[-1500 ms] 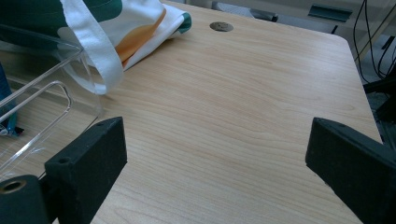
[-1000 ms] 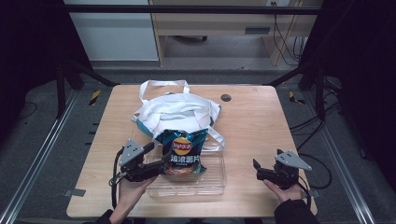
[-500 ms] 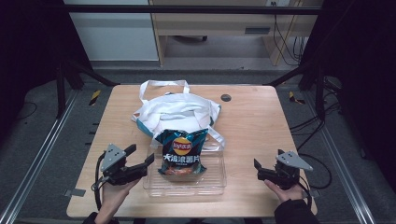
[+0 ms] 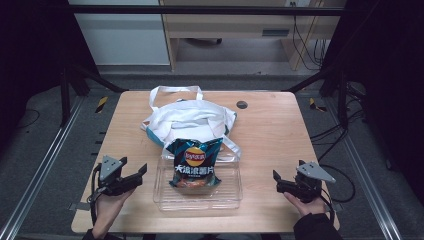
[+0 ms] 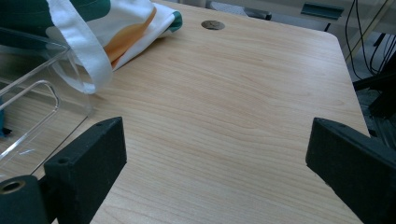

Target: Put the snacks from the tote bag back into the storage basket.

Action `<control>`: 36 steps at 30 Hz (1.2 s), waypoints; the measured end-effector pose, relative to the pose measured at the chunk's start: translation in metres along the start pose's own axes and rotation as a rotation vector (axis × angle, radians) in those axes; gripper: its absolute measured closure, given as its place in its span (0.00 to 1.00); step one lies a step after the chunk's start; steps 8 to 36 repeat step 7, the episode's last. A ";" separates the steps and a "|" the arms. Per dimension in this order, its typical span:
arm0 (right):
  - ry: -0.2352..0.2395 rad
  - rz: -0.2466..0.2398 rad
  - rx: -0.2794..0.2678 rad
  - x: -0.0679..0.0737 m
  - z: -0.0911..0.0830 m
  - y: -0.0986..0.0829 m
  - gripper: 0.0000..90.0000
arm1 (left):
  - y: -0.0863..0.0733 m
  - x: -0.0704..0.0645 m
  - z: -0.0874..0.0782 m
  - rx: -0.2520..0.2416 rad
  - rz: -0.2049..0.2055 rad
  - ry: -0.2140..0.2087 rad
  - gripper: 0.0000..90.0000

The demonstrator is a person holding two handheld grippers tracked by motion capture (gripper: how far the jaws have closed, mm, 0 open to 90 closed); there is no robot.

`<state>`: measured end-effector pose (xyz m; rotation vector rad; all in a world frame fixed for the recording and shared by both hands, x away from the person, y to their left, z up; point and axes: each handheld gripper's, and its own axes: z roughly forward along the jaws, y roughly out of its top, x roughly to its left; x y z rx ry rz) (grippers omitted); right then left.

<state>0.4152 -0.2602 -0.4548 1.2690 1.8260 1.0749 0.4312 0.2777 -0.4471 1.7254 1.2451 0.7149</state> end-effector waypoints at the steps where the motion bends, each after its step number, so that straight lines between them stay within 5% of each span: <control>1: -0.002 -0.001 0.001 -0.001 0.000 0.000 0.06 | 0.000 0.003 0.002 0.005 -0.010 0.002 0.26; 6: -0.013 0.002 0.009 -0.004 0.002 -0.001 0.06 | -0.002 0.004 0.010 0.036 -0.007 0.004 0.26; 36: -0.014 0.004 0.012 -0.004 0.002 -0.001 0.06 | -0.002 0.002 0.010 0.037 0.003 0.004 0.25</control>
